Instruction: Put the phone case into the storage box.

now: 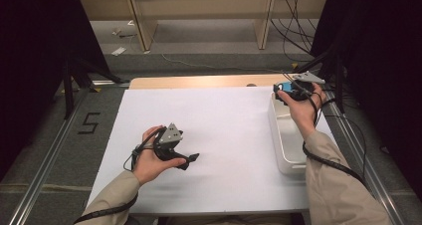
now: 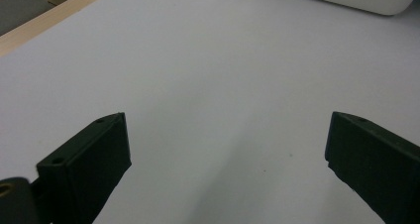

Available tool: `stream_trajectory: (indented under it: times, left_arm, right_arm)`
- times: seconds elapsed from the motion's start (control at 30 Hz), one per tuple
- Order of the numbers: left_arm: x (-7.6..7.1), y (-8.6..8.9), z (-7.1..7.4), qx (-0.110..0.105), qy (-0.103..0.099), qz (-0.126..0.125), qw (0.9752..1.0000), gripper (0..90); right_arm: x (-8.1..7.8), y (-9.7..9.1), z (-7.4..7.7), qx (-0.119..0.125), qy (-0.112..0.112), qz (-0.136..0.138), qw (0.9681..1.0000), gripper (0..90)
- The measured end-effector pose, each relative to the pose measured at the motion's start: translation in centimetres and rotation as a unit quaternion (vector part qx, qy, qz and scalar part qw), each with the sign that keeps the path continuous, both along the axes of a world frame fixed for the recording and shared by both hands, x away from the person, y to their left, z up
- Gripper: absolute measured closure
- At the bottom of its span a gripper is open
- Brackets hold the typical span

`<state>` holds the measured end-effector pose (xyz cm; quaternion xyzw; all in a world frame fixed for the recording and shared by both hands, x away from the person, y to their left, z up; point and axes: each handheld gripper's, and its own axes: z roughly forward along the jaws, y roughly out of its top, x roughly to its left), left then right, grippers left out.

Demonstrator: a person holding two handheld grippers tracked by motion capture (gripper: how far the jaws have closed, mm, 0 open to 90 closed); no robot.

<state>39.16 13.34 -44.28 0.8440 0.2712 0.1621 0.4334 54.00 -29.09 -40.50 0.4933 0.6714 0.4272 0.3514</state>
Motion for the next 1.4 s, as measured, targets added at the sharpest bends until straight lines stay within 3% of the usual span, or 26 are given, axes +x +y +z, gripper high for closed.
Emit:
stream_trajectory:
  times: [1.4]
  left_arm:
    - [0.0, 0.0, 0.0, 0.0, 0.001, 0.0, 1.0, 2.9]
  right_arm:
    - [0.6, 0.4, -1.1, -0.007, 0.013, -0.001, 0.9999, 18.1]
